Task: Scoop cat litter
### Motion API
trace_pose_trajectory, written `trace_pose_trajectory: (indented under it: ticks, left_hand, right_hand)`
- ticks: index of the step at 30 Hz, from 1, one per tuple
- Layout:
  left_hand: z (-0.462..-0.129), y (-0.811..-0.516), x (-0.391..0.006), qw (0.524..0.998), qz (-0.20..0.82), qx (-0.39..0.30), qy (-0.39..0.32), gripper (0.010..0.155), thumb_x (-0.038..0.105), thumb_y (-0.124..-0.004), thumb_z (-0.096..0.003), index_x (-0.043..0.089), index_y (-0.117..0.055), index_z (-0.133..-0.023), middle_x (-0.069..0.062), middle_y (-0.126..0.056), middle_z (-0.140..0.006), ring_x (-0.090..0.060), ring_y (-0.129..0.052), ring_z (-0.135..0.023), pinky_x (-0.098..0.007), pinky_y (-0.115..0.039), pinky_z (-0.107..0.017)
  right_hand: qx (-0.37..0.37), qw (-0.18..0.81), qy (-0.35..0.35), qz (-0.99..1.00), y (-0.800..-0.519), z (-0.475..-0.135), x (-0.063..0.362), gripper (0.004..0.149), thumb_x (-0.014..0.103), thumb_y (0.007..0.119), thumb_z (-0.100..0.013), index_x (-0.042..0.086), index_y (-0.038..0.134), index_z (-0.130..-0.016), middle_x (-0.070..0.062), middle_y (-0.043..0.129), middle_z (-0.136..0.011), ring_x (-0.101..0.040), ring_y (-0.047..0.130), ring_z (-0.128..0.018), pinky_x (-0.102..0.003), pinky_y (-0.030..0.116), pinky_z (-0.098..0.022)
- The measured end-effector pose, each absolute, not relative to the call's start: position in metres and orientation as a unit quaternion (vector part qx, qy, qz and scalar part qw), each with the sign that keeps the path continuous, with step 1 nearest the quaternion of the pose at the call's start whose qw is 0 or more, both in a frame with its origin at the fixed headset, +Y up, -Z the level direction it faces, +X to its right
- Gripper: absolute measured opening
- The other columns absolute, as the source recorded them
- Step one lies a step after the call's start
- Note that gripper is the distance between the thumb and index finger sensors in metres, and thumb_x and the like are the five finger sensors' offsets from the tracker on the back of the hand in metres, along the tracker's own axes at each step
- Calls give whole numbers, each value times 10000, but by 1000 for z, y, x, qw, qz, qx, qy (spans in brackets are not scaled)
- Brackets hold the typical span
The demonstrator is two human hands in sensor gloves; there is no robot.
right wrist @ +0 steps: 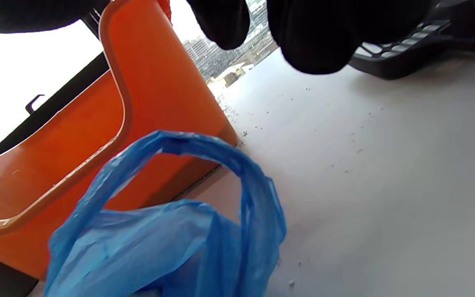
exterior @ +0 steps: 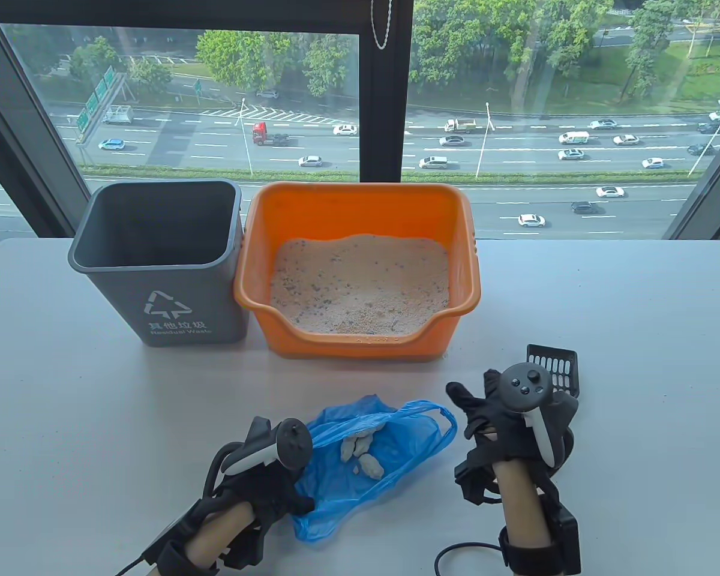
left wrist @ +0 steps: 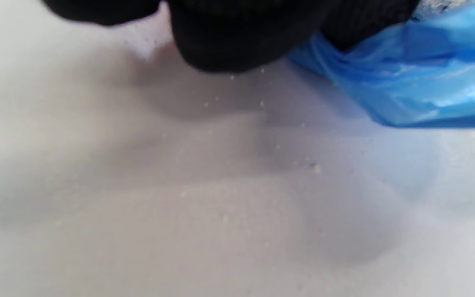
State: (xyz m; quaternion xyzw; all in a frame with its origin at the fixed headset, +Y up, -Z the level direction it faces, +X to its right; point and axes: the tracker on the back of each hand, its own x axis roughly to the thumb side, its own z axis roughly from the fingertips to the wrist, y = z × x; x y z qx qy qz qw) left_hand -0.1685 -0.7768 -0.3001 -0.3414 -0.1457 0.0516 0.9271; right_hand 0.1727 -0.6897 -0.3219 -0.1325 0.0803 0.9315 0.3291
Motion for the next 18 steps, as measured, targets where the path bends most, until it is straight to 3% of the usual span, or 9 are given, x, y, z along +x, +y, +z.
trace_pose_trajectory:
  ticks: [2, 5, 8, 10, 12, 15, 18]
  left_hand:
    - [-300, -777, -169, 927, 52, -341, -146, 915, 503, -817, -432, 170, -211, -1033, 73, -869, -521, 22, -946, -191, -244, -850, -225]
    - [-300, -777, -169, 927, 52, -341, -147, 913, 502, -816, -433, 172, -212, -1033, 75, -867, -523, 23, -946, -193, -243, -850, -228]
    - [-300, -777, -169, 927, 54, -341, -148, 908, 497, -816, -435, 176, -213, -1034, 75, -867, -525, 20, -947, -196, -245, -849, -232]
    - [-301, -776, -170, 927, 57, -340, -150, 898, 484, -818, -439, 178, -221, -1036, 72, -867, -532, 10, -951, -206, -251, -848, -242]
    - [-304, -774, -174, 928, 61, -335, -151, 856, 452, -820, -452, 215, -251, -1046, 63, -871, -556, -16, -958, -231, -261, -843, -264]
    - [-310, -764, -189, 933, 94, -312, -152, 684, 390, -817, -477, 371, -445, -1050, 56, -878, -631, -100, -981, -326, -304, -828, -336]
    - [-314, -744, -206, 930, 159, -290, -162, 517, 335, -813, -487, 455, -669, -969, 50, -903, -708, -153, -1016, -406, -318, -829, -366]
  right_hand:
    - [-85, 339, 128, 928, -697, -324, 161, 1024, 696, 702, -177, 151, 514, -1023, -304, 469, -1014, -345, 712, -693, -395, 659, -431]
    - [-63, 318, 150, 934, -705, -327, 151, 973, 641, 781, -219, 153, 523, -1020, -297, 463, -1018, -335, 706, -686, -396, 656, -430]
    - [-78, 262, 148, 950, -710, -331, 145, 696, 417, 881, -337, 149, 673, -945, -274, 585, -967, -298, 766, -621, -389, 691, -395]
    - [-91, 233, 120, 961, -712, -332, 145, 410, 310, 867, -355, 179, 888, -743, -218, 781, -835, -243, 846, -520, -374, 742, -340]
    - [-89, 231, 107, 963, -711, -332, 147, 360, 282, 869, -335, 163, 930, -670, -173, 862, -738, -218, 874, -455, -372, 761, -308]
    - [-98, 236, 83, 963, -700, -329, 154, 354, 278, 867, -331, 159, 933, -658, -167, 874, -715, -215, 877, -442, -375, 762, -301]
    - [-102, 238, 62, 964, -686, -326, 159, 355, 285, 870, -331, 154, 935, -655, -169, 882, -705, -216, 881, -432, -378, 762, -295]
